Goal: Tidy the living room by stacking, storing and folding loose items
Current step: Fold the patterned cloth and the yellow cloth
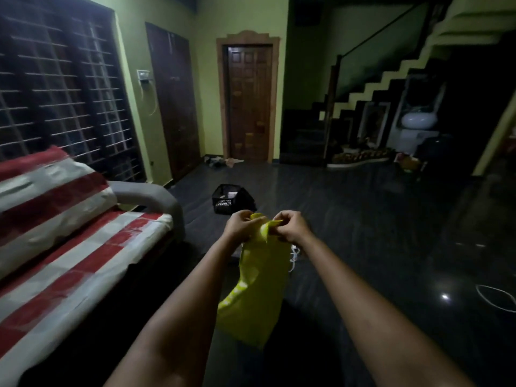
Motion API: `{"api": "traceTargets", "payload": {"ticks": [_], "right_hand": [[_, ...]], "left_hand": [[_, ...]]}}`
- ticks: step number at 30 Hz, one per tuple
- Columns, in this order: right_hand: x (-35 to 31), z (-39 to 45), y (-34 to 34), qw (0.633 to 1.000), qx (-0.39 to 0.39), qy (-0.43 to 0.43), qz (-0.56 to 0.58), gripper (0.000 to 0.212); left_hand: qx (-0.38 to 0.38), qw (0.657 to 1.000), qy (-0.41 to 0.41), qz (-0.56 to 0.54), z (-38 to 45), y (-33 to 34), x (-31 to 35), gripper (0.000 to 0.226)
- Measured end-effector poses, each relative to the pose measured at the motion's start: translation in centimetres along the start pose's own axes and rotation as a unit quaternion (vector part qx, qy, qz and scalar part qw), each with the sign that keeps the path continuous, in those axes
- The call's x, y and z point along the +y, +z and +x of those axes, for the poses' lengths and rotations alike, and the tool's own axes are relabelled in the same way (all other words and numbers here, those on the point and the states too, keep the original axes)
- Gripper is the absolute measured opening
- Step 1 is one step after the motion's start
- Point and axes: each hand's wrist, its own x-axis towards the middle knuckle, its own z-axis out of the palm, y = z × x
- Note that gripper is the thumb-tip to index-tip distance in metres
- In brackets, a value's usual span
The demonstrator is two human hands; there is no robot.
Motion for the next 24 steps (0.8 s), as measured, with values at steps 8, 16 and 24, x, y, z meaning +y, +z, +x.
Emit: {"api": "traceTargets", "payload": {"ticks": [8, 16, 24], "right_hand": [[5.6, 2.2, -12.1, 0.983, 0.143, 0.003, -0.119, 0.035], [9.0, 6.7, -21.9, 0.960, 0.171, -0.023, -0.222, 0.015], [14.0, 17.9, -29.1, 0.969, 0.160, -0.033, -0.186, 0.022]], "left_hand": [[-0.062, 0.986, 0.030, -0.154, 1.9, 13.2, 5.6, 0.014], [-0.017, 0.988, 0.090, -0.122, 8.6, 22.2, 10.2, 0.041], [-0.097, 0.971, 0.092, -0.200, 19.8, 30.7, 12.1, 0.018]]}}
